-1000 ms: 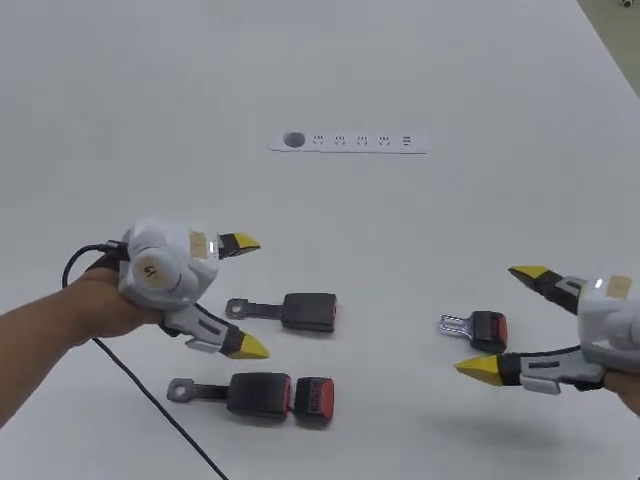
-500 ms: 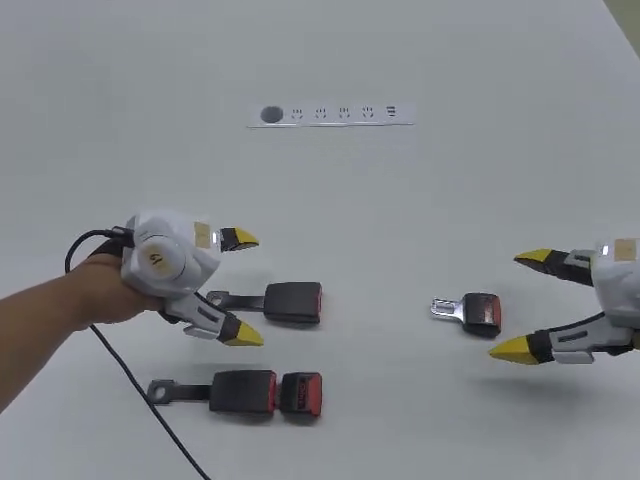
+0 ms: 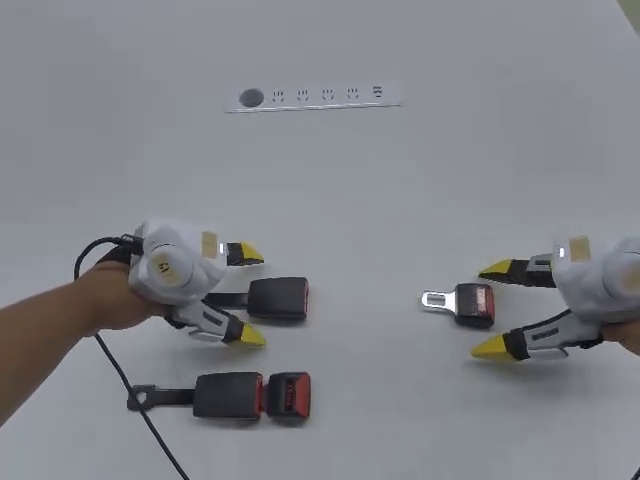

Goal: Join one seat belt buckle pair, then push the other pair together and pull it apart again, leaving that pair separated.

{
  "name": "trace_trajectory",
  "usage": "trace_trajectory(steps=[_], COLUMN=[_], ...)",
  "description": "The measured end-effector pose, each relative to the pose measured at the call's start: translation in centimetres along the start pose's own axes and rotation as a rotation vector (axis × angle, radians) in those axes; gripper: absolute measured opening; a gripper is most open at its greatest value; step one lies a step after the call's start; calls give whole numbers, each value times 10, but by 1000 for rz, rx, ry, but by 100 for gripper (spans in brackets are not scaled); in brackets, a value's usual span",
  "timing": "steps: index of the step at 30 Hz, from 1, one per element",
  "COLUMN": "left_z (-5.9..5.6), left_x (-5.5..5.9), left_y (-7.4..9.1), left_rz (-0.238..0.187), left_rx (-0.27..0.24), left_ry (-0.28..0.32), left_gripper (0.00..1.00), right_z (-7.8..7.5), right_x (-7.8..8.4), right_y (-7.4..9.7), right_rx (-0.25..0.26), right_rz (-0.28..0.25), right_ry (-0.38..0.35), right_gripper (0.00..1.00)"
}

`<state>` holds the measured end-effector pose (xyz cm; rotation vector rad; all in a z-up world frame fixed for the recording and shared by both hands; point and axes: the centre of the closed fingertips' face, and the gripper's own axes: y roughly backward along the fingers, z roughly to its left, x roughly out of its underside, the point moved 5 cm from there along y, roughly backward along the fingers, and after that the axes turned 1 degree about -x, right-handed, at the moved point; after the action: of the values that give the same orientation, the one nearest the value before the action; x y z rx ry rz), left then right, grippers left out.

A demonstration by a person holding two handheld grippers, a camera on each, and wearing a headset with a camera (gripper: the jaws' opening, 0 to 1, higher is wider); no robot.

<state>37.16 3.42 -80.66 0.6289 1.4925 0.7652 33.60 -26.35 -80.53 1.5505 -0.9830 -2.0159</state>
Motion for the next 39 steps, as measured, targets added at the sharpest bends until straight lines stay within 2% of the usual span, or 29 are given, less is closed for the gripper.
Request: trace_trajectory(steps=[2, 6, 9, 13, 20, 22, 24, 29, 39], left_z=[0, -1, 1, -1, -7, -5, 0, -3, -7], left_x=[-1, -2, -3, -6, -7, -5, -5, -3, -3], left_y=[-1, -3, -4, -7, -6, -6, -5, -4, -3], left_rz=[-4, -1, -1, 0, -2, -2, -6, 6, 1], left_rx=[10, 26, 24, 33, 55, 51, 33, 52, 78], left_ry=[11, -10, -1, -39, -64, -66, -75, -80, -102], left_gripper=[61, 56, 52, 48, 40, 40, 35, 34, 34], right_z=[-1, -1, -1, -3, -7, -9, -11, -12, -15], right_x=[1, 0, -1, -2, -1, -1, -1, -1, 2], right_y=[-2, -1, -2, -4, -3, -2, -3, -3, -3], right_rx=[-11, -20, -30, -30, -25, -24, -23, -31, -75], right_rz=[3, 5, 9, 18, 16, 14, 20, 23, -20], right_ry=[1, 5, 36, 67, 94, 93, 117, 143, 141], right_gripper=[64, 59, 57, 50, 42, 39, 37, 37, 35])
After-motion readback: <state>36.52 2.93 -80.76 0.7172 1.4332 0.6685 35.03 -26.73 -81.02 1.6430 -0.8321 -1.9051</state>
